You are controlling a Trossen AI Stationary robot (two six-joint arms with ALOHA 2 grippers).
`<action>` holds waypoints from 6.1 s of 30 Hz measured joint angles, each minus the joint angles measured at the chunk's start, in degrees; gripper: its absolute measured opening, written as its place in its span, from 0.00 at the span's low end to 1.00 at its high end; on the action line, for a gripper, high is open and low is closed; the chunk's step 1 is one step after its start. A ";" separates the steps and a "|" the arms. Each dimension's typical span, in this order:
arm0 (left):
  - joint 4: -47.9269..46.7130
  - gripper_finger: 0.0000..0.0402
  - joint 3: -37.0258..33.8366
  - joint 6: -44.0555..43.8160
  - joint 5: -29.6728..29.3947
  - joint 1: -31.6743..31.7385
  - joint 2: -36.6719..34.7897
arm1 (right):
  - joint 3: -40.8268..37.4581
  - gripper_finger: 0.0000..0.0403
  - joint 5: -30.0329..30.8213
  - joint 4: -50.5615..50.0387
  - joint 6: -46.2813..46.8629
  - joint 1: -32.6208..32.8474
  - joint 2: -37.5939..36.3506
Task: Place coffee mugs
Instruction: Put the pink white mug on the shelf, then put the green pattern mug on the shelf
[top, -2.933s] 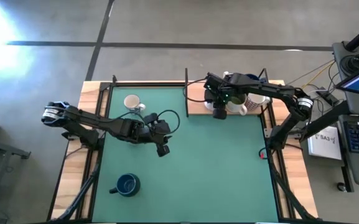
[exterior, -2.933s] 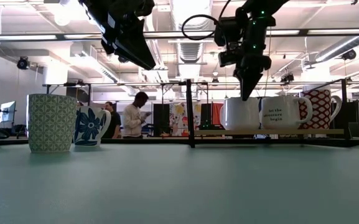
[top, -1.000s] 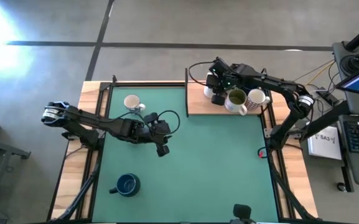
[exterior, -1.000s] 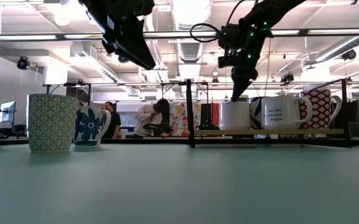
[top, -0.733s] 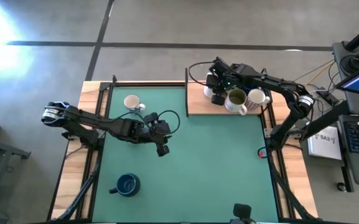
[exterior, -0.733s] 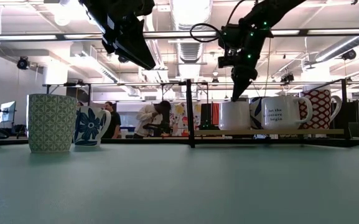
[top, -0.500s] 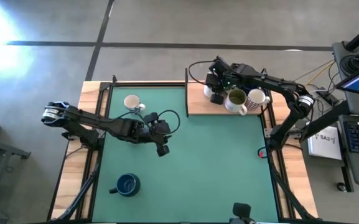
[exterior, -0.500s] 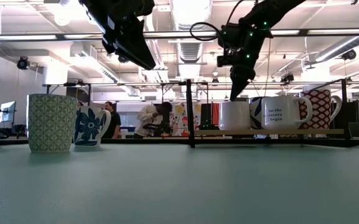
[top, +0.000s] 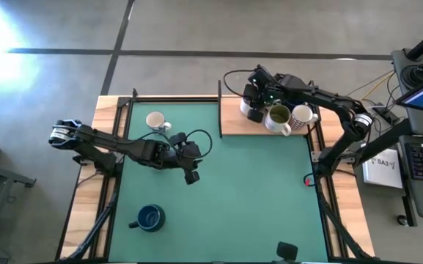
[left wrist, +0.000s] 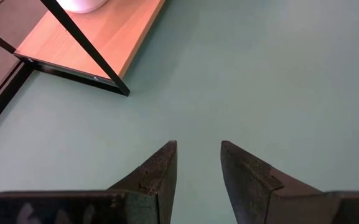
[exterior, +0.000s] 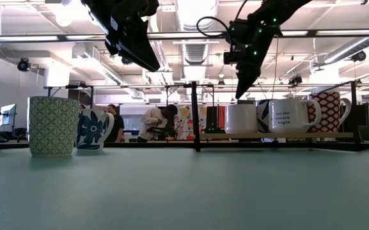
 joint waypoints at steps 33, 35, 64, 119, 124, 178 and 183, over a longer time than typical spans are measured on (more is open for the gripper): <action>-0.03 0.27 0.00 0.00 0.00 0.00 0.00 | -0.50 0.10 0.44 -3.25 1.63 1.36 4.26; -0.04 0.27 0.00 0.00 0.00 0.00 0.00 | -0.50 0.09 0.47 -3.25 1.40 1.24 4.30; -3.52 0.27 0.00 -5.40 0.09 -0.02 0.00 | 2.16 0.10 -5.55 -9.99 7.09 4.04 -0.98; -31.15 0.04 -4.41 -26.82 13.05 1.53 0.31 | 2.01 0.10 -7.21 -22.06 24.77 27.04 -3.61; -28.46 0.02 -0.78 -23.65 15.22 2.50 1.87 | 2.01 0.10 -7.16 -23.90 25.72 27.40 -4.74; -15.32 0.04 33.57 16.19 18.56 10.05 32.15 | -7.32 0.10 3.37 -17.80 36.16 42.77 -14.38; -14.80 0.04 33.41 16.60 18.62 10.29 32.11 | -7.32 0.10 3.39 -17.56 36.10 42.77 -14.38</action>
